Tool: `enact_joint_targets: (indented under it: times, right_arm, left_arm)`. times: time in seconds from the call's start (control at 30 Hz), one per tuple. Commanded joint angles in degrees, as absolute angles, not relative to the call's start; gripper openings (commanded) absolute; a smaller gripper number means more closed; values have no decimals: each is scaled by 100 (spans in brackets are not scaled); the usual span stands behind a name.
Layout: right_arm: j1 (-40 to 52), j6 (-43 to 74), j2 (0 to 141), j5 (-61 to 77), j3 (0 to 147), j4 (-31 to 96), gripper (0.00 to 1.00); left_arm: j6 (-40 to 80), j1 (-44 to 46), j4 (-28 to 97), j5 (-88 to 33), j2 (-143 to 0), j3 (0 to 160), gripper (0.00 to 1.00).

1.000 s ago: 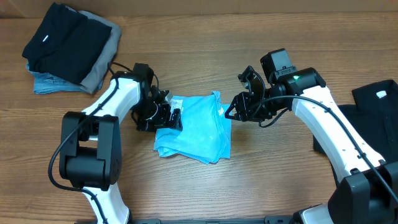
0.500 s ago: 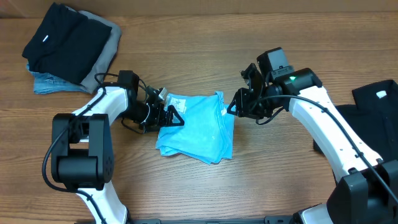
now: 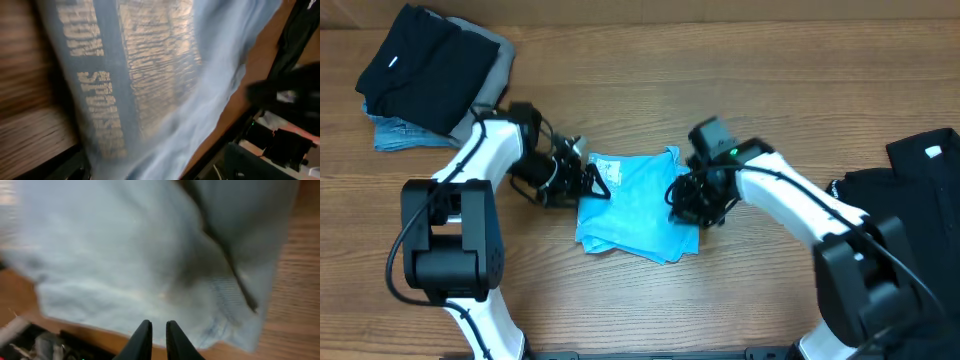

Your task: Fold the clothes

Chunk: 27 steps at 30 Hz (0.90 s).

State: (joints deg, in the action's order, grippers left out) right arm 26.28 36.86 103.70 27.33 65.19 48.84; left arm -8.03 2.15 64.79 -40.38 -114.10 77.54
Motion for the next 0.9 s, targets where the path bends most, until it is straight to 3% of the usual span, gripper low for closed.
enact_joint_targets:
  times: [0.0, 0.23, 0.53, 0.7, 0.87]
  right_arm:
    - [2624, 5076, 10488, 2967, 5955, 4368, 13]
    - [2497, 6160, 10492, 2622, 5100, 3197, 11]
    - [1278, 6143, 10492, 1326, 5299, 2718, 7]
    - [705, 4209, 10479, 2368, 5599, 1632, 9]
    - [432, 3256, 10385, 4047, 6368, 2764, 19]
  left_arm:
    - [-1033, 189, 6702, -3358, -10840, 8313, 89]
    - [-1028, 189, 6772, -2808, -10643, 8517, 97]
    - [-1162, 266, 6576, -2810, -10661, 8453, 100]
    - [-1168, 464, 6263, -2810, -10661, 8281, 100]
    - [-1293, 775, 5732, -2803, -10687, 7918, 96]
